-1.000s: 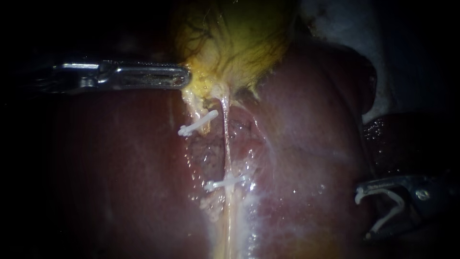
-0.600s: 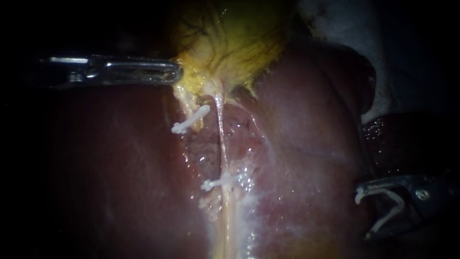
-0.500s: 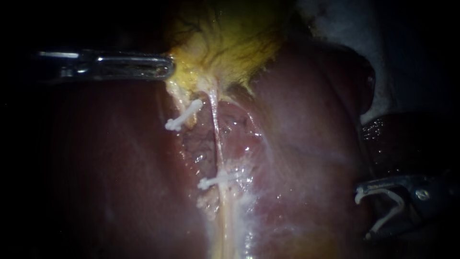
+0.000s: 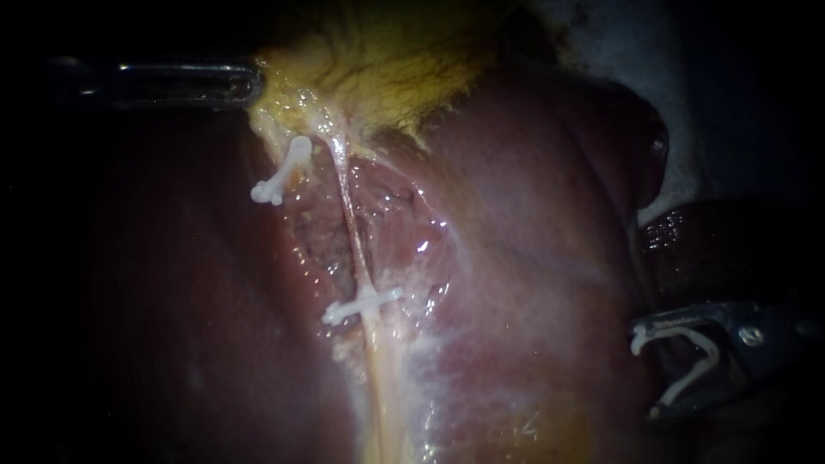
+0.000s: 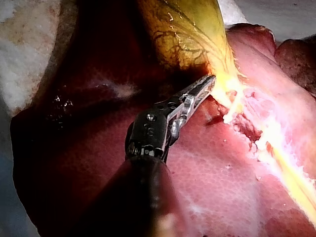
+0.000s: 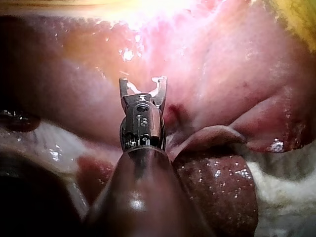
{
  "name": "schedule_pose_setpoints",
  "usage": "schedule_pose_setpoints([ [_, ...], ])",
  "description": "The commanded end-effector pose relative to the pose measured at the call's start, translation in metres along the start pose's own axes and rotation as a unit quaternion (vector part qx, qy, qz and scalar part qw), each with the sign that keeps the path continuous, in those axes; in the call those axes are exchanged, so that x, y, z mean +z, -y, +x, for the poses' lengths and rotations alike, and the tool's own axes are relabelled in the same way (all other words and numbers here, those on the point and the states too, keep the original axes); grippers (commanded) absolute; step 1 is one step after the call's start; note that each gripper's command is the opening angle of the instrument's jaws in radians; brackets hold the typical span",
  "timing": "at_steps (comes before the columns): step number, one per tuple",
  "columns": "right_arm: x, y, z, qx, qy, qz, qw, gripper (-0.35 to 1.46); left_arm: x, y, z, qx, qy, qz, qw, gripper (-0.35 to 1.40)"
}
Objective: Clipping second clip right tube
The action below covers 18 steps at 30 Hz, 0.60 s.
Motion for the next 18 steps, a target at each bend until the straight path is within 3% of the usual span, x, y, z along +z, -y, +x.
schedule_pose_setpoints([
  [1, -0.0001, -0.0002, 0.0004, 0.001, -0.011, 0.0, 0.9999, 0.6, 0.0, 0.0, 0.0, 0.0, 0.0, 0.0, 1.0, -0.35],
  [7, 0.0001, -0.0015, 0.003, 0.017, -0.052, 0.017, 0.9984, 0.6, 0.0, 0.0, 0.0001, 0.0, 0.0, 0.0, 1.0, -0.35],
  [18, 0.0032, -0.0043, 0.006, 0.052, -0.098, 0.019, 0.9937, 0.6, 0.0001, 0.0001, 0.0001, 0.0, 0.0, -0.001, 1.0, -0.35],
])
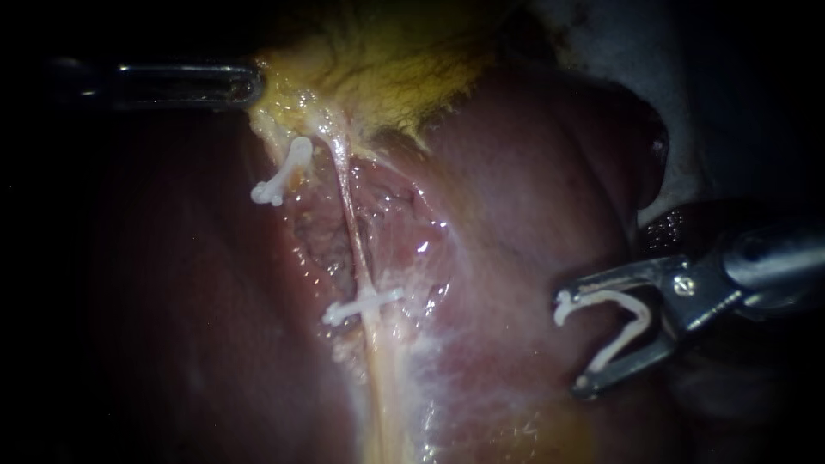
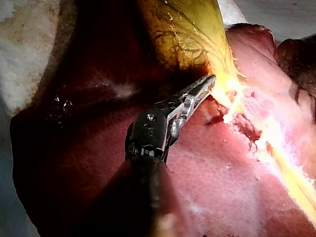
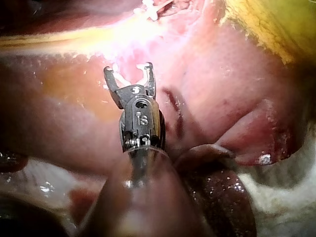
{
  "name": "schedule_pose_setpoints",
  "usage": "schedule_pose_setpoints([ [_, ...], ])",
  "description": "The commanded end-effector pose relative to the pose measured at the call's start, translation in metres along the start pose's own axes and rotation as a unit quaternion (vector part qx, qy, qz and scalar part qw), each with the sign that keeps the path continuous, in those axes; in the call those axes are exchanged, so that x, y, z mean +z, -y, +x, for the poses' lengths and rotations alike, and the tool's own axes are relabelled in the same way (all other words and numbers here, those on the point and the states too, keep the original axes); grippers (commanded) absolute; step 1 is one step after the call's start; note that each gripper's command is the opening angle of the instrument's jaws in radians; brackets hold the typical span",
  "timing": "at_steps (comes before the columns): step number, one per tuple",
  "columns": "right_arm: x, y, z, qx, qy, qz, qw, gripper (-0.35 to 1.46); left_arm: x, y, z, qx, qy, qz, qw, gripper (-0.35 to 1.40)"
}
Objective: Clipping second clip right tube
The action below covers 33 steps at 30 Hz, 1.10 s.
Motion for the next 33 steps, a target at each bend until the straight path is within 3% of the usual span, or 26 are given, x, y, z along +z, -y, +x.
schedule_pose_setpoints([
  [1, 0.0003, -0.0003, 0.0002, 0.006, -0.007, 0.0, 1.0, 0.6, 0.0, 0.0, 0.0, 0.0, 0.0, 0.0, 1.0, -0.35],
  [10, 0.0029, -0.0031, 0.0016, 0.049, -0.062, 0.005, 0.9969, 0.6, 0.0001, 0.0001, 0.0001, 0.0, 0.0, -0.001, 1.0, -0.35],
  [18, 0.0047, -0.0049, 0.0024, 0.088, -0.092, 0.013, 0.9918, 0.59, 0.0001, 0.0001, 0.0002, 0.0, 0.0, -0.001, 1.0, -0.35],
  [26, 0.0067, -0.007, 0.0027, 0.131, -0.107, 0.028, 0.9852, 0.57, 0.0002, 0.0002, 0.0002, 0.0, 0.0, -0.001, 1.0, -0.35],
  [33, 0.0094, -0.0088, 0.0015, 0.154, -0.105, 0.044, 0.9815, 0.55, 0.0001, 0.0002, 0.0002, 0.0, 0.001, -0.002, 1.0, -0.35],
])
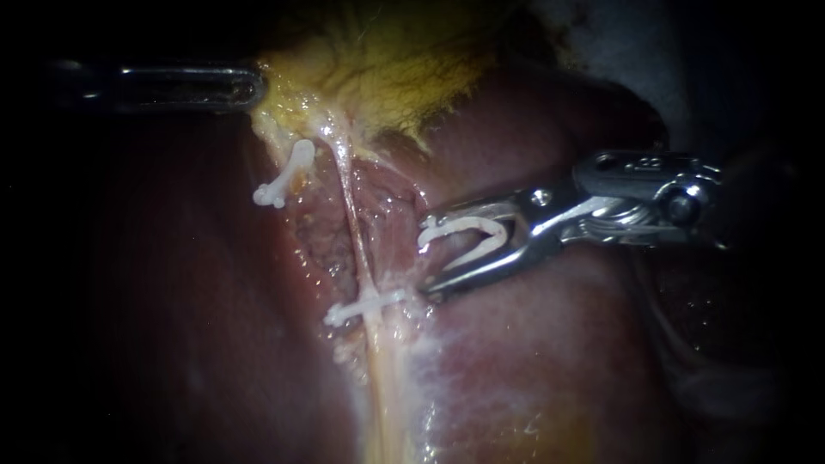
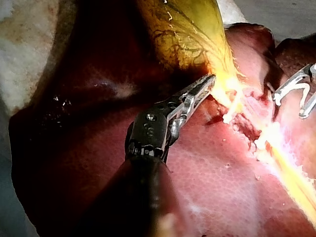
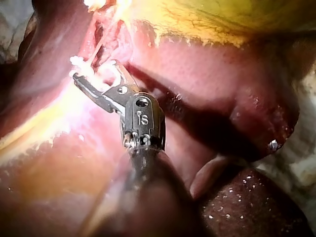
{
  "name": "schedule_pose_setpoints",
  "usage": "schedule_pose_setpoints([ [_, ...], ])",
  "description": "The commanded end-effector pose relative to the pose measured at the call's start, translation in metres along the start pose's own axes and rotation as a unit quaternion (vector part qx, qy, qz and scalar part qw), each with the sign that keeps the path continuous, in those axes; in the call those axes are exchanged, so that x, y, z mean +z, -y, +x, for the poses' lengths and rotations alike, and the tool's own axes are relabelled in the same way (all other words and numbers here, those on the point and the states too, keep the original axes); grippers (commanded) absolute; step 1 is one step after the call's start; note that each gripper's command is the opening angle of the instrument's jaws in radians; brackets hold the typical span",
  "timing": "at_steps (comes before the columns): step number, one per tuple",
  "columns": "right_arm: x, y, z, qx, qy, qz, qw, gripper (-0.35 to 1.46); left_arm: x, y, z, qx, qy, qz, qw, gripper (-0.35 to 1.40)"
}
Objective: Clipping second clip right tube
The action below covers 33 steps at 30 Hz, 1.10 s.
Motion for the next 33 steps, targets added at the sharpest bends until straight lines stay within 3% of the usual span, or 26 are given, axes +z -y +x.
schedule_pose_setpoints([
  [1, 0.0004, -0.0004, -0.0002, 0.002, 0.001, 0.001, 1.0, 0.55, 0.0, 0.0, 0.0, 0.0, 0.0, 0.0, 1.0, -0.35],
  [7, 0.0022, -0.0022, -0.0014, 0.025, 0.004, 0.0, 0.9997, 0.55, 0.0, 0.0001, 0.0, 0.0, 0.0, 0.0, 1.0, -0.35],
  [13, 0.0042, -0.0035, -0.0022, 0.046, -0.008, 0.008, 0.9989, 0.56, 0.0, 0.0001, 0.0, 0.0, 0.0, -0.001, 1.0, -0.35],
  [26, 0.0081, -0.0044, -0.0027, 0.087, -0.037, 0.088, 0.9916, 0.56, 0.0002, 0.0002, 0.0001, 0.0, 0.0, -0.001, 1.0, -0.35],
  [33, 0.0092, -0.0041, -0.0024, 0.103, -0.073, 0.153, 0.9802, 0.55, 0.0003, 0.0002, 0.0001, 0.0, 0.001, -0.002, 1.0, -0.35],
])
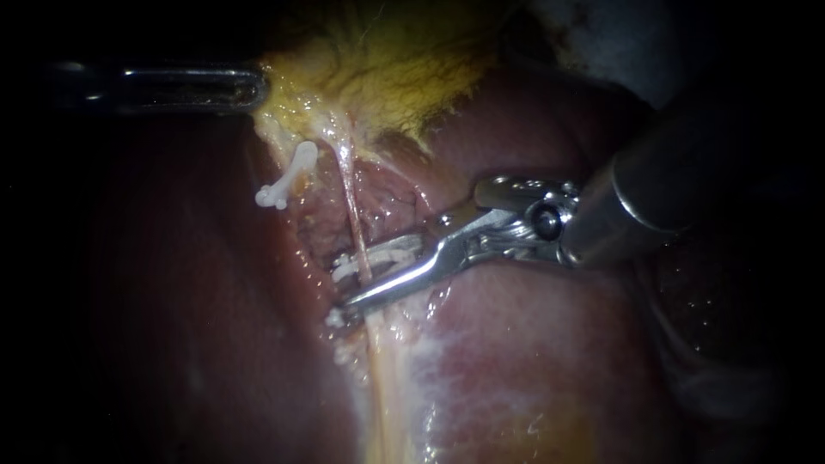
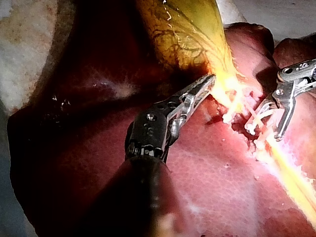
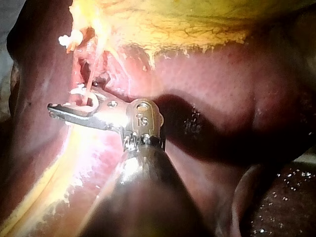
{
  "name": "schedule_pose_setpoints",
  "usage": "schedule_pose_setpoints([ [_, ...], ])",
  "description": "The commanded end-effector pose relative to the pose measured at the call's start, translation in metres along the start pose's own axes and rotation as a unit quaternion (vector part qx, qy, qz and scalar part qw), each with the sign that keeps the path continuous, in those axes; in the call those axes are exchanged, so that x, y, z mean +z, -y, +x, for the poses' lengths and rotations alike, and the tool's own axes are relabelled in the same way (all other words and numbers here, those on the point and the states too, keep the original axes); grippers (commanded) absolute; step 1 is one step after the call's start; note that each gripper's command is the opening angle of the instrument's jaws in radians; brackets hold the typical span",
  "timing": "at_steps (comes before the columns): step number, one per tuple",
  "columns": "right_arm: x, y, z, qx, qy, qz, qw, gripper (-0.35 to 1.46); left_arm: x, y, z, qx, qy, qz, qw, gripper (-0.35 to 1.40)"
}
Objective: Clipping second clip right tube
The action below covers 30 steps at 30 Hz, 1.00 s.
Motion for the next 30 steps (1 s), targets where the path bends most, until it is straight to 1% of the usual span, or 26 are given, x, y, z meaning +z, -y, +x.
schedule_pose_setpoints([
  [1, 0.0002, 0.0001, 0.0, 0.001, -0.002, 0.007, 1.0, 0.55, 0.0, 0.0, 0.0, 0.0, 0.0, 0.0, 1.0, -0.35],
  [2, 0.0003, 0.0001, 0.0, 0.001, -0.005, 0.015, 0.9999, 0.54, 0.0, 0.0, 0.0, 0.0, 0.0, 0.0, 1.0, -0.35],
  [7, 0.0011, 0.001, -0.0002, 0.002, -0.005, 0.048, 0.9988, 0.53, 0.0, 0.0, 0.0, 0.0, 0.0, 0.0, 1.0, -0.35],
  [12, 0.0018, 0.0015, -0.0001, 0.002, 0.0, 0.063, 0.998, 0.49, 0.0, 0.0, 0.0, 0.0, 0.0, 0.0, 1.0, -0.35],
  [17, 0.0023, 0.0013, 0.0002, 0.002, -0.001, 0.063, 0.998, 0.43, 0.0, 0.0, 0.0, 0.0, 0.0, 0.0, 1.0, -0.35],
  [20, 0.0023, 0.0014, 0.0005, 0.003, -0.002, 0.062, 0.9981, 0.34, 0.0, 0.0, 0.0, 0.0, 0.0, 0.0, 1.0, -0.35],
  [25, 0.0023, 0.0016, 0.0013, 0.005, -0.007, 0.059, 0.9982, 0.25, 0.0, 0.0, 0.0, 0.0, 0.0, 0.0, 1.0, -0.35],
  [30, 0.0023, 0.0016, 0.0018, 0.013, -0.012, 0.055, 0.9983, 0.15, 0.0, 0.0, 0.0, 0.0, 0.0, 0.0, 1.0, -0.35],
])
